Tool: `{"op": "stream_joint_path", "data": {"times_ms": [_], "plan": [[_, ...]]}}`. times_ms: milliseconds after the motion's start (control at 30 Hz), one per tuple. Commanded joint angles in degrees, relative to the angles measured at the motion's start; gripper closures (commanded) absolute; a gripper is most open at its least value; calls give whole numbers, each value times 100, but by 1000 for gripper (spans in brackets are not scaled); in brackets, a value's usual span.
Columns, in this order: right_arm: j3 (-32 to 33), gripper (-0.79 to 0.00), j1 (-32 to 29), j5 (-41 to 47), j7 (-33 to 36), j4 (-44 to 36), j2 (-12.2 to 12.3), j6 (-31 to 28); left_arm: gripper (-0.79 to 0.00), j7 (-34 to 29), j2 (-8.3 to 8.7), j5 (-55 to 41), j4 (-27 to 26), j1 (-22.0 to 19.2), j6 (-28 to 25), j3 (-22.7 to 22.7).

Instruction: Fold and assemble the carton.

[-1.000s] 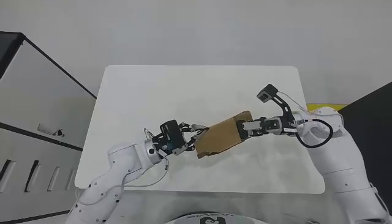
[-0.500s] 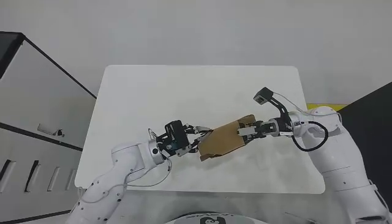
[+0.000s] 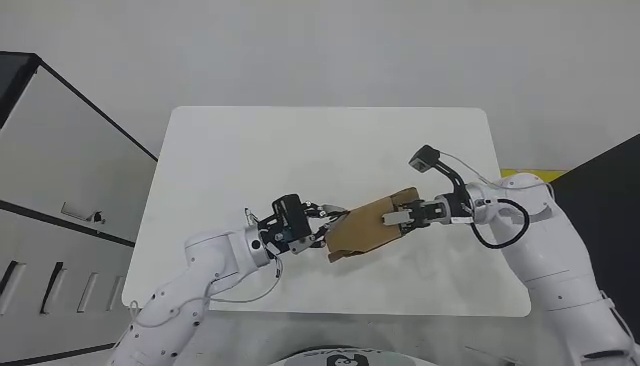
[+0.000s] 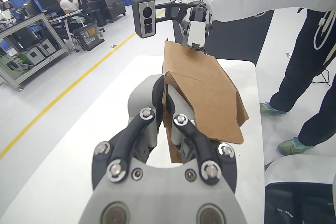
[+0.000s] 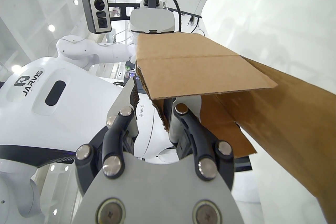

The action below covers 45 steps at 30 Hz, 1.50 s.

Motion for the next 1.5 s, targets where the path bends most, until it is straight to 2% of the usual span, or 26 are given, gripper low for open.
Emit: {"op": "stream_joint_path", "data": {"times_ms": [0, 33, 67, 133, 167, 200, 233, 267, 733, 767, 833, 1033, 1133, 1467], "plan": [[-25, -163, 18, -9, -8, 16, 2, -8, 0, -1, 0, 0, 14, -21, 2, 20], [-37, -43, 27, -8, -14, 25, 4, -14, 0, -5, 0, -4, 27, -30, 4, 30], [-49, 0, 34, -6, -19, 35, 5, -19, 0, -9, 0, -10, 33, -40, 8, 38], [-77, 0, 52, 0, -11, 48, 9, -11, 0, -14, 1, -18, 45, -59, 15, 51], [-87, 0, 60, 10, -14, 49, 11, -14, -71, -15, 1, -22, 50, -67, 18, 57], [-97, 0, 64, 30, -26, 50, 12, -26, -409, -16, 1, -30, 54, -73, 36, 60], [-106, 0, 59, 73, -41, 56, 13, -41, -699, -21, 1, -39, 55, -78, 54, 63], [-114, 0, 54, 116, -45, 65, 15, -45, -785, -12, 0, -50, 49, -84, 101, 58], [-115, 0, 15, 1132, -81, 503, 11, -81, -785, 344, 30, -57, -43, 142, 730, -252], [-107, 0, 12, 1245, -85, 541, 7, -85, -650, 371, 32, -71, -47, 175, 802, -289], [-102, 0, 10, 1286, -91, 556, 5, -91, 0, 489, 35, -124, -67, 243, 943, -367], [-103, 0, 2, 1283, -139, 552, 4, -81, 0, 525, 38, -107, -73, 266, 979, -393], [-82, 0, -75, 1321, -396, 494, -1, -34, 0, 438, 38, -148, -97, 294, 1029, -415], [17, 0, -109, 1479, -431, 520, 9, 4, 0, 164, 62, -196, -268, 384, 980, -537]]}}
